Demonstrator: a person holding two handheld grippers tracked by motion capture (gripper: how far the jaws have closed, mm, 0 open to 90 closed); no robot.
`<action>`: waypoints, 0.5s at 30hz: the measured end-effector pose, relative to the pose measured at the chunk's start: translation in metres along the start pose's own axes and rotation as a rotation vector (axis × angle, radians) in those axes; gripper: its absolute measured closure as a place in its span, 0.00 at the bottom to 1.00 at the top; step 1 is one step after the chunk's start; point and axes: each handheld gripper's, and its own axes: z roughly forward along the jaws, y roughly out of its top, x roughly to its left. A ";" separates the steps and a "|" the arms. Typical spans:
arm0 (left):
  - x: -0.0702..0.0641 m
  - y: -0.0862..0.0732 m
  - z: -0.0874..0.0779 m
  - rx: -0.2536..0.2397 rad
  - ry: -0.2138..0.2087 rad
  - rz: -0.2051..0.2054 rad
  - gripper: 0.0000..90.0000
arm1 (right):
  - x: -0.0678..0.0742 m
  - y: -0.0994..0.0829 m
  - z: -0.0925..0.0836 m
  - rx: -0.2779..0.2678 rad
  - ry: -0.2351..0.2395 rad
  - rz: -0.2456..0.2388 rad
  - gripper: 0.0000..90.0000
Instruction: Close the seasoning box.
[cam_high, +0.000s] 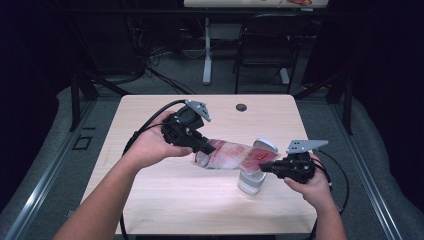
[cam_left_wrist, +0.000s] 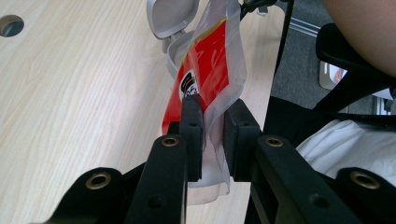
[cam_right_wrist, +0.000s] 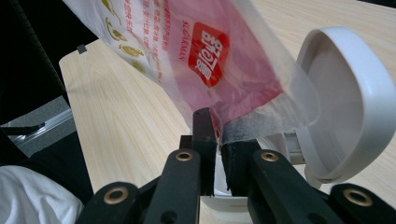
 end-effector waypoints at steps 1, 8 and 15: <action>0.000 0.000 0.000 0.000 -0.001 -0.001 0.89 | 0.000 0.000 0.000 0.001 0.001 0.000 0.94; -0.001 0.002 0.000 0.005 -0.001 0.007 0.89 | -0.001 -0.001 0.000 0.001 0.002 0.006 0.94; -0.002 0.003 0.002 0.006 -0.002 0.004 0.88 | -0.002 -0.002 0.000 0.009 0.001 0.008 0.93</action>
